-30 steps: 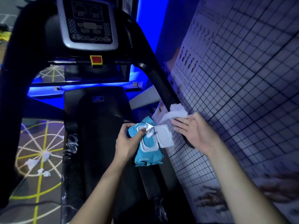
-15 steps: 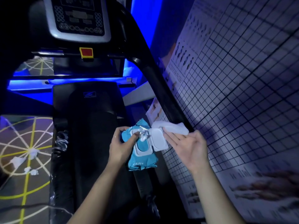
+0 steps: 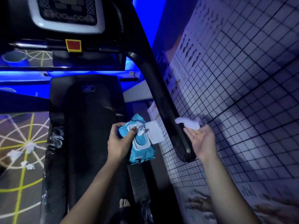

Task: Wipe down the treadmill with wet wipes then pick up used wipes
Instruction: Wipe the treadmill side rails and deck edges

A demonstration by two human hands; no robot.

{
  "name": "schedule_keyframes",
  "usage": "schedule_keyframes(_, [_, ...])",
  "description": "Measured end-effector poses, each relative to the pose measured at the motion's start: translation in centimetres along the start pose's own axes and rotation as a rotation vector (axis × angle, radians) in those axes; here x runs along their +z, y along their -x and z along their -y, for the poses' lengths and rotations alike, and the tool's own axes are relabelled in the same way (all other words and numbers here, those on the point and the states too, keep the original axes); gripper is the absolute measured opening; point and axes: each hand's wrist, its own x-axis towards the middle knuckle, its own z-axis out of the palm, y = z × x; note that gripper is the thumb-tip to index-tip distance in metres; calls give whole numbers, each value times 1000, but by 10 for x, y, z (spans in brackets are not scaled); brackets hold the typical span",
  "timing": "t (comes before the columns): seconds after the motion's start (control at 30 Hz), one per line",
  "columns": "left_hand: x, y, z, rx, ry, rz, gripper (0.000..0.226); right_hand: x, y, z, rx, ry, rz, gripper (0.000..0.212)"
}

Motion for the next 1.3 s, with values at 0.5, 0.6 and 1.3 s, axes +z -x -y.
schedule_keyframes(0.5, [6, -47, 56, -93, -69, -171, 47, -54, -107, -39, -482, 1826, 421, 65])
schedule_keyframes(0.6, [4, -53, 62, -111, -46, -199, 45, -60, -118, -38, -566, 1773, 520, 74])
schedule_keyframes(1.3, [9, -69, 126, -151, 85, -210, 41, 87, -220, -57, -1245, 1765, 484, 26])
